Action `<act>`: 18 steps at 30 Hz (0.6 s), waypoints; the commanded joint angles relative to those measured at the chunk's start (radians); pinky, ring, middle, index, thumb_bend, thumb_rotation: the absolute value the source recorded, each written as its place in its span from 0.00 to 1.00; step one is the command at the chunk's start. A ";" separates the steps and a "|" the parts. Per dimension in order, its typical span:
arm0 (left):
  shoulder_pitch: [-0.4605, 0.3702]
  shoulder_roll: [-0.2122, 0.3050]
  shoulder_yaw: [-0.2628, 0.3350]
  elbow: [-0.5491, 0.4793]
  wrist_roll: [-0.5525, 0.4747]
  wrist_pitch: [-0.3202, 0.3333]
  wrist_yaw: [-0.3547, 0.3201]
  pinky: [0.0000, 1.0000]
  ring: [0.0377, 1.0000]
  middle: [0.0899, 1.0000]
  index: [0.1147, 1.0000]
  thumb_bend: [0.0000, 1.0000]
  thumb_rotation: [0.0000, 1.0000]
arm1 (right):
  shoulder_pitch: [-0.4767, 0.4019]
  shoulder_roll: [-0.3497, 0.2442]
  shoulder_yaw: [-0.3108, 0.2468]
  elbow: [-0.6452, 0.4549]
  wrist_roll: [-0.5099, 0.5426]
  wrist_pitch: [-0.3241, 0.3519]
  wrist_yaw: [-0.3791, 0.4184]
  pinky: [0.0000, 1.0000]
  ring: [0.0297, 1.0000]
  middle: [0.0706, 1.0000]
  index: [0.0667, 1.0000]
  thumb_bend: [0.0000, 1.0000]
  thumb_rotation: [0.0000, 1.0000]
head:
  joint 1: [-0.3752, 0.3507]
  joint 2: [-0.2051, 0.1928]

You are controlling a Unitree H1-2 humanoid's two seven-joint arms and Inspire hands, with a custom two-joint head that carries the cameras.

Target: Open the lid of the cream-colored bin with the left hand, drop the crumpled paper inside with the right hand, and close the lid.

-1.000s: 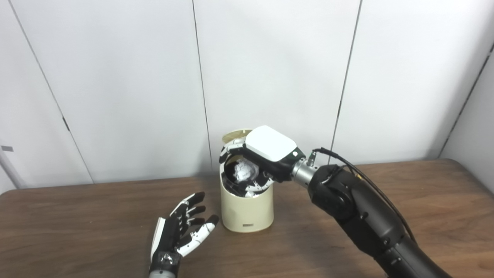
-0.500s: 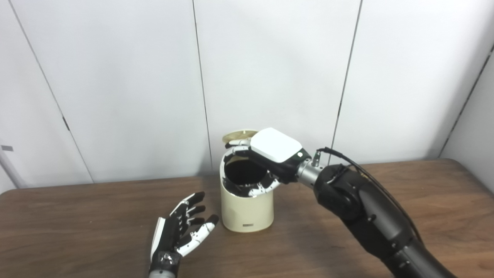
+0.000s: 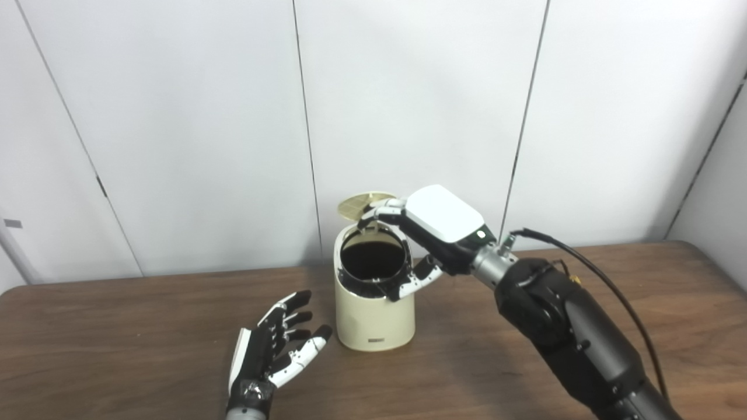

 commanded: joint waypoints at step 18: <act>-0.030 0.006 0.003 -0.016 -0.005 -0.040 -0.004 0.70 0.78 0.84 0.83 0.66 0.29 | 0.128 -0.007 -0.204 0.023 0.251 -0.189 -0.280 0.40 0.44 0.47 0.47 0.52 0.08 | -0.003 0.008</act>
